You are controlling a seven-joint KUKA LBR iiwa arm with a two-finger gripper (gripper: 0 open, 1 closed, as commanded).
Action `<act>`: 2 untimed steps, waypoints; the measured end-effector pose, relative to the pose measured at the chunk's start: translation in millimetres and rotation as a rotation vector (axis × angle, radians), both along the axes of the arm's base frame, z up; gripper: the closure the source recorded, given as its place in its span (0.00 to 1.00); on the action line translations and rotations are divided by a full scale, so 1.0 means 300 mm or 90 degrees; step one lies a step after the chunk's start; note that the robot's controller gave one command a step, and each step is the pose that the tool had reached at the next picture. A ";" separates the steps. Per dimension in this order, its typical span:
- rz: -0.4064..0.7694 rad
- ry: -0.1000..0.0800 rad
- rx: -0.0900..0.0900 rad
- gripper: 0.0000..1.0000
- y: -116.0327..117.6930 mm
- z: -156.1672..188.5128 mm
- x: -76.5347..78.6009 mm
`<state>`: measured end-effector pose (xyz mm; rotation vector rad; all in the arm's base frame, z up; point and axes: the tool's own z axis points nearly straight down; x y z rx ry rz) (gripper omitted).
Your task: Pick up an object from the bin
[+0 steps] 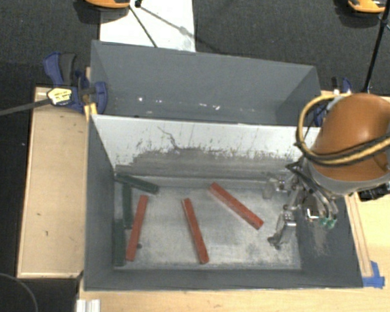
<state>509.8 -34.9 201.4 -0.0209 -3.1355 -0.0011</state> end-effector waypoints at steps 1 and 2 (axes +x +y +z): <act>0.001 -0.005 0.000 0.00 0.000 0.014 0.006; -0.047 -0.008 0.000 0.00 -0.023 -0.095 0.032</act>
Offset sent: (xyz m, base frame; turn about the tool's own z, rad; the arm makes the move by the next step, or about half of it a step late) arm 0.0212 -0.0212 -0.0996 0.2433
